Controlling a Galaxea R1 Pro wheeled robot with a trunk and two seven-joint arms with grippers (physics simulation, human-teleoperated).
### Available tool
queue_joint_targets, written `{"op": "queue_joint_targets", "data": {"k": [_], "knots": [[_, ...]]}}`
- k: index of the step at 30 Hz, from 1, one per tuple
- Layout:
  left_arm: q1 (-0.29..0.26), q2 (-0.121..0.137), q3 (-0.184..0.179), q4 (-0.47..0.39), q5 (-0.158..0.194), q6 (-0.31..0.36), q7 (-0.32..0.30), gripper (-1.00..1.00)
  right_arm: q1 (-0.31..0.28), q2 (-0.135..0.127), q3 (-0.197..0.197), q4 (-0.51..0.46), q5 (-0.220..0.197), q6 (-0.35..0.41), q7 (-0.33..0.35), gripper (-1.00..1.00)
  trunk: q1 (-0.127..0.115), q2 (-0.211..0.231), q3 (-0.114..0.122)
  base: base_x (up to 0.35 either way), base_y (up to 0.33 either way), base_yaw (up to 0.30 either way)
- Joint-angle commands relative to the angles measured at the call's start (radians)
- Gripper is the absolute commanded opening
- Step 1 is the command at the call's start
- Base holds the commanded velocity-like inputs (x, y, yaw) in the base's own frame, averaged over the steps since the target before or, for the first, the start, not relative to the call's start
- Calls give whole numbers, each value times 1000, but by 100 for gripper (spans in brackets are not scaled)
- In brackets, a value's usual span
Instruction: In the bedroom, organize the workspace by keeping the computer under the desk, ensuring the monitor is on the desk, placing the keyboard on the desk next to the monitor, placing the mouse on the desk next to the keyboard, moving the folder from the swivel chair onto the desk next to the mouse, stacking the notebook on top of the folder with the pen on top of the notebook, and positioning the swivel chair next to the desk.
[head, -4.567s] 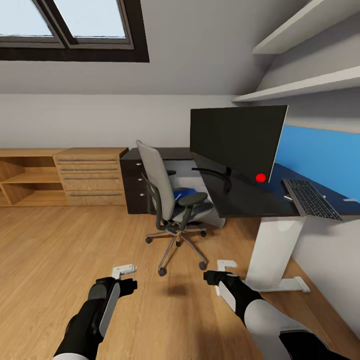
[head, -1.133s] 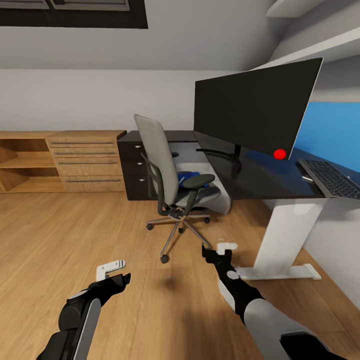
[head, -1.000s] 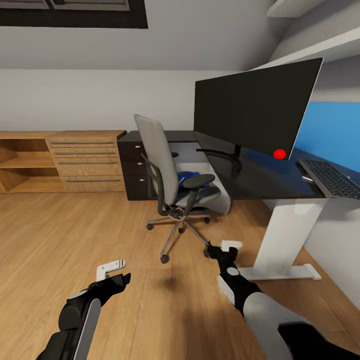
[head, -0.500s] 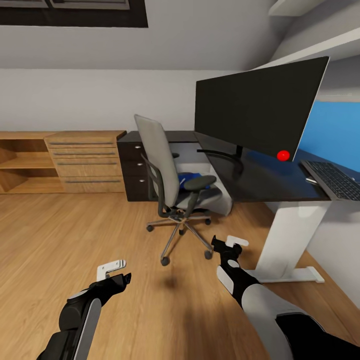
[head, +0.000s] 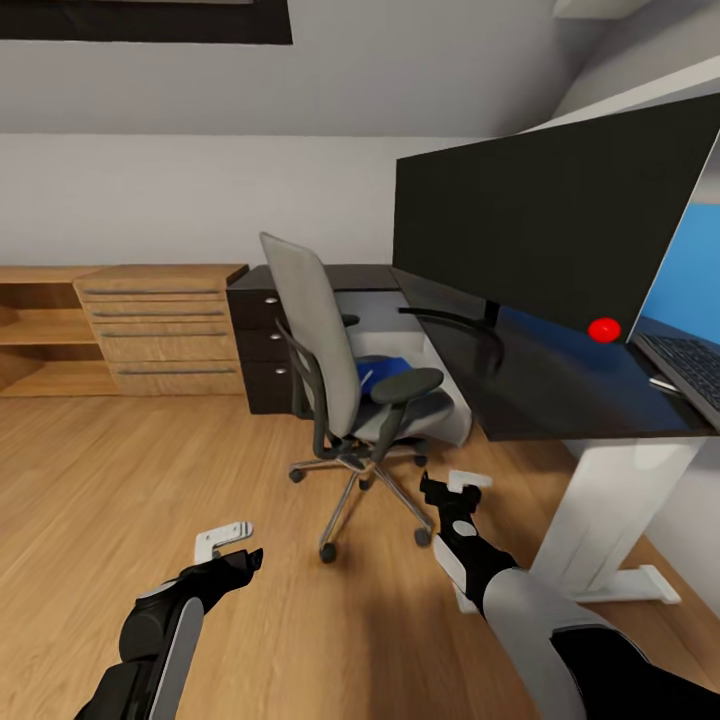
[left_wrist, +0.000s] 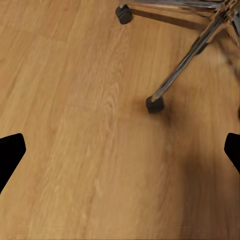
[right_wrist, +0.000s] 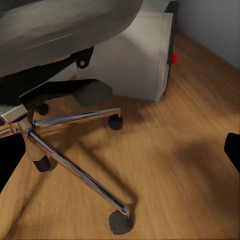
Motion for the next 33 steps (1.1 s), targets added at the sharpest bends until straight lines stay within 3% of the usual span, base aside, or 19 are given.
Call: {"op": "queue_joint_targets", "data": {"k": [1, 4, 6, 8, 11, 13, 15, 17, 18, 19, 20, 25, 33], "knots": [[-1, -1, 1, -1, 11, 4, 7, 100, -1, 0, 4, 1, -5, -6, -2, 100, 0, 0, -1, 192, 0, 0], [-1, -1, 2, -4, 11, 3, 6, 100, -1, 0, 5, 1, 11, -26, -3, 100, 0, 0, -1, 154, 0, 0], [8, 1, 3, -11, 11, -5, 6, 100, -1, 0, 4, 1, 53, -53, -7, 100, 0, 0, -1, 67, 0, 0], [30, 2, 5, -21, 11, -39, 5, 100, -1, 0, 3, 1, 84, -65, -10, 100, 0, 0, -1, 27, 0, 0], [63, 2, 2, -28, 11, -143, 1, 100, -1, 0, 2, 1, 106, -72, -13, 100, 0, 0, -1, 14, 0, 0], [85, 1, -9, -31, 11, -219, -5, 100, -1, -1, 1, 1, 114, -74, -14, 100, 0, 0, -1, 6, 0, 0], [131, 2, -52, -33, 11, -348, -10, 100, -1, -2, 0, 1, 119, -76, -16, 100, 0, 0, -1, 2, 0, 0], [167, 2, -71, -33, 11, -468, -12, 100, 0, -2, 0, 1, 120, -77, -16, 100, 0, 0, -1, 0, 0, 0], [193, 3, -94, -34, 10, -549, -12, 100, 0, -3, 0, 1, 121, -78, -16, 100, 0, 0, -1, 0, 0, 0], [205, 3, -108, -34, 10, -585, -12, 100, 0, -3, 0, 1, 121, -78, -16, 100, 0, 0, -1, 0, 0, 0], [240, 8, -147, -34, 8, -686, -10, 100, 0, -3, 0, -1, 123, -79, -15, 100, 0, 0, -1, 0, 0, 0], [260, 11, -169, -35, 6, -742, -9, 100, 2, -2, 1, -5, 124, -105, -12, 100, 0, 0, -1, 0, 0, 0], [265, 12, -176, -35, 6, -754, -7, 100, 2, -1, 3, -4, 124, -127, -11, 100, 0, 0, -1, 0, 0, 0]]}}
